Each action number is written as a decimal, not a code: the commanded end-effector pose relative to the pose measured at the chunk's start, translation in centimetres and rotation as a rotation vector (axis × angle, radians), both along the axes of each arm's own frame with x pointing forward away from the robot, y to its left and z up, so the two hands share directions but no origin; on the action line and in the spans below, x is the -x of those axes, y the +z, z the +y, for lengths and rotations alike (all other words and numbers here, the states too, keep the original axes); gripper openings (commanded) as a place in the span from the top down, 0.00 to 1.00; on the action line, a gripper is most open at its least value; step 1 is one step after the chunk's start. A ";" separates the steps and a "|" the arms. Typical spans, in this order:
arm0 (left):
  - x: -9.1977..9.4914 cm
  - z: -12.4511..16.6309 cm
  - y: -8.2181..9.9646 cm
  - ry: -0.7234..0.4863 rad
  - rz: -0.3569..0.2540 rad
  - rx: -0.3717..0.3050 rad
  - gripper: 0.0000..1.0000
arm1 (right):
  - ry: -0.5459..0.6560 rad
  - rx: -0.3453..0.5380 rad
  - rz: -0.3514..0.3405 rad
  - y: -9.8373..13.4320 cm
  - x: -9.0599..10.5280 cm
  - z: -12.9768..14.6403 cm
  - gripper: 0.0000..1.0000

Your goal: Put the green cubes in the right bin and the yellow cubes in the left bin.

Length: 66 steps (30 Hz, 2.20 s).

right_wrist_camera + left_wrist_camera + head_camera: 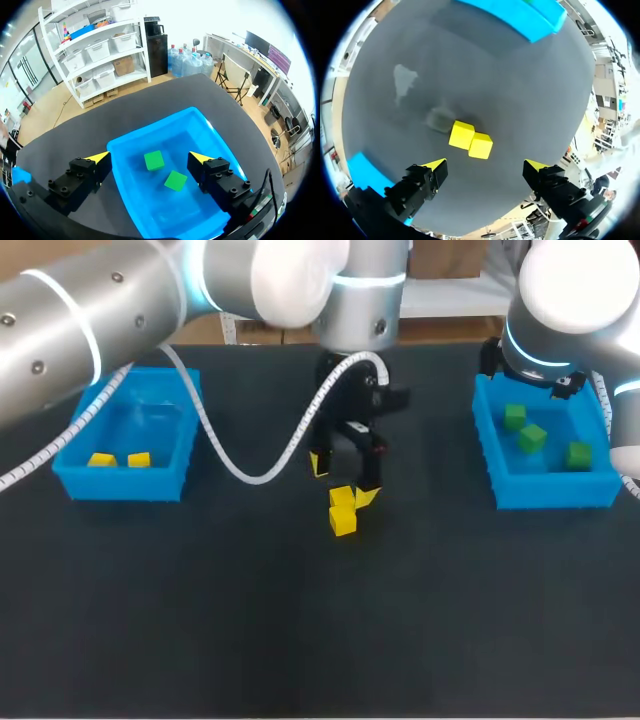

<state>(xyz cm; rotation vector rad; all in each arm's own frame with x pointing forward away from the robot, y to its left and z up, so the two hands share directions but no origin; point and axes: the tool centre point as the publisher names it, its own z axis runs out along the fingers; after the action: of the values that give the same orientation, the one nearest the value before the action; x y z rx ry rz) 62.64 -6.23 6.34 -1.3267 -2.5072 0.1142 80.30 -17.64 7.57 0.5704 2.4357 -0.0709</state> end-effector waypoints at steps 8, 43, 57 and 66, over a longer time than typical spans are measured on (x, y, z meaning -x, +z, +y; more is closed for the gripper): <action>0.0 0.1 -1.1 0.034 -0.088 -0.032 0.00 | -0.001 0.001 -0.004 -0.1 0.1 0.0 0.00; -3.1 -0.7 -4.3 0.071 -0.189 -0.126 0.00 | -0.001 0.001 -0.004 -0.1 0.1 0.0 0.00; -3.2 -0.1 -5.0 0.099 -0.214 -0.171 0.00 | -0.001 0.001 -0.004 -0.1 0.1 0.0 0.00; -3.6 -0.1 -5.3 0.123 -0.246 -0.182 0.00 | -0.001 0.001 -0.004 -0.1 0.1 0.0 0.00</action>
<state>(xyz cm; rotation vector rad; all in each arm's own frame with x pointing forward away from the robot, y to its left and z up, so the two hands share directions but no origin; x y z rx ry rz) 66.32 -6.22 1.19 -1.1777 -2.7217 -0.2529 80.30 -17.64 7.57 0.5703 2.4357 -0.0709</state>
